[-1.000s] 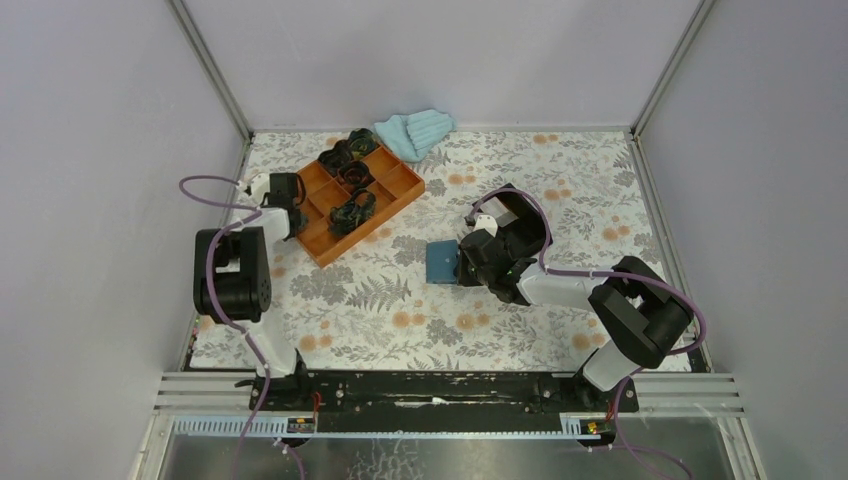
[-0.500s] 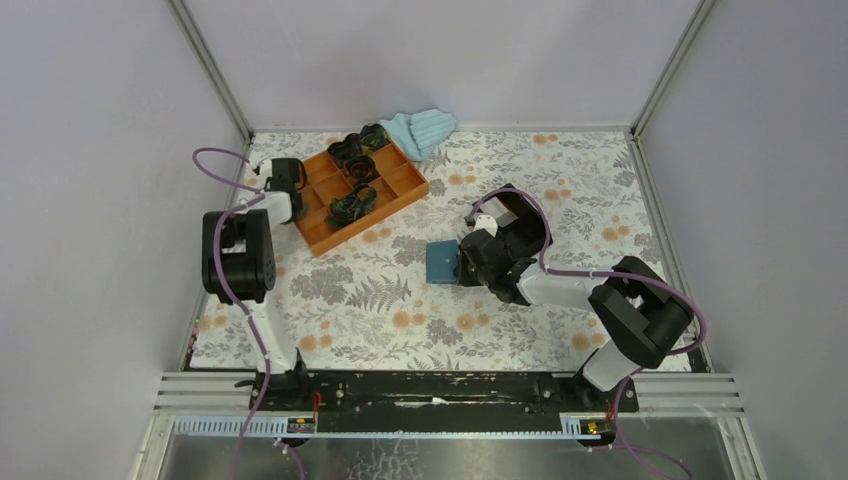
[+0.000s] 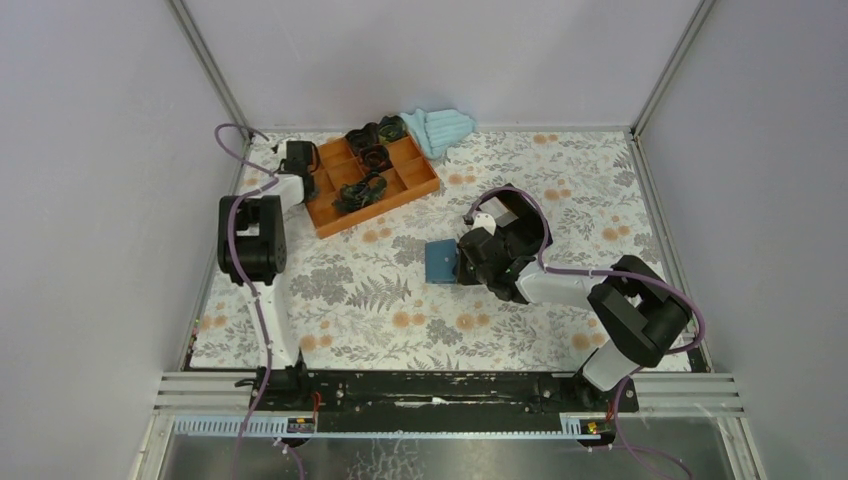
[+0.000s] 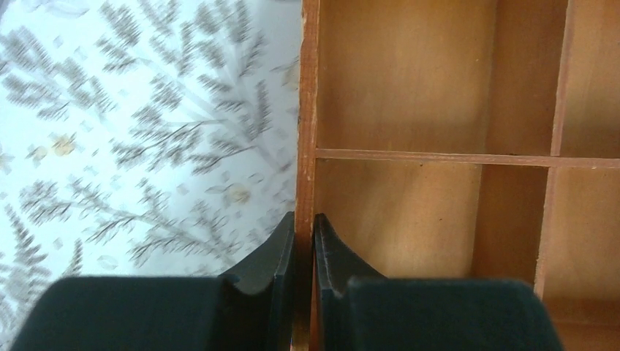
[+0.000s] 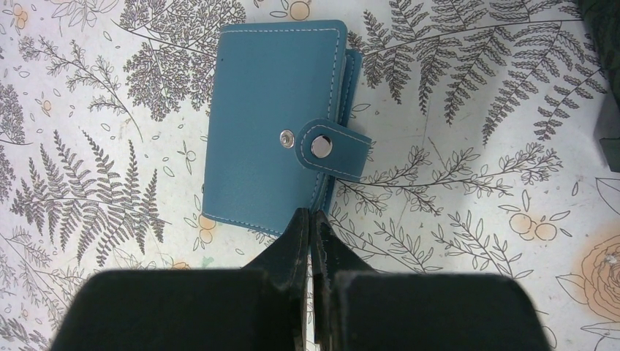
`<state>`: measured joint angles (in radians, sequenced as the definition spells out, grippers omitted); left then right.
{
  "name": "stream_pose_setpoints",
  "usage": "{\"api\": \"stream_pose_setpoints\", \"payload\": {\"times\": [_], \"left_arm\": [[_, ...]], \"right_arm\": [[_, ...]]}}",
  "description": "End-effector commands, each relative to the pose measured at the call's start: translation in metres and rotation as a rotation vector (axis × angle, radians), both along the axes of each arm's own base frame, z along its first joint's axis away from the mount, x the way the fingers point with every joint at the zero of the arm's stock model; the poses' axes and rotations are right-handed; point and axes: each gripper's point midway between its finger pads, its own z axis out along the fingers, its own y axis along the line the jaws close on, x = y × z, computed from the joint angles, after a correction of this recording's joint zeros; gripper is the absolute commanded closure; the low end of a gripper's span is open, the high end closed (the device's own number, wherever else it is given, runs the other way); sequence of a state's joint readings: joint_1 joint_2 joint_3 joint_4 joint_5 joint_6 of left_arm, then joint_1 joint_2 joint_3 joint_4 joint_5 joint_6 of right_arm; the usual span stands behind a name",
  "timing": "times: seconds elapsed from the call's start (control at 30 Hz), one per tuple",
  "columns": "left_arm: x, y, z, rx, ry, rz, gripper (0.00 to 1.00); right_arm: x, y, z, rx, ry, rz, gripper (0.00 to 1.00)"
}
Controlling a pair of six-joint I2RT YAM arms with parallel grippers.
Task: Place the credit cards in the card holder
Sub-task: Move the distractor to the center of the board.
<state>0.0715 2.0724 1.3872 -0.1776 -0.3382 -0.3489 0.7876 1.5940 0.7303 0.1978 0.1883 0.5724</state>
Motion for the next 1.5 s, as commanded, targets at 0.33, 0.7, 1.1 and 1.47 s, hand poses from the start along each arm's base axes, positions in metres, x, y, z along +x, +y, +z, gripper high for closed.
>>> {"api": "stream_pose_setpoints", "payload": {"times": [0.33,0.7,1.1,1.47], "left_arm": [[0.102,-0.089,0.019,0.133,-0.051,-0.273,0.94],[0.148,-0.152,0.038,0.113,-0.151,-0.397,0.92],[0.158,-0.188,0.048,0.104,-0.178,-0.507,0.85],[0.165,-0.210,0.052,0.056,-0.211,-0.623,0.62]], "right_arm": [[0.008,0.015,0.006,-0.001,-0.014,0.033,1.00],[0.014,0.019,-0.003,-0.028,0.002,0.031,1.00],[0.016,0.020,-0.004,-0.044,0.009,0.034,1.00],[0.017,0.019,-0.004,-0.066,0.012,0.039,1.00]]}}
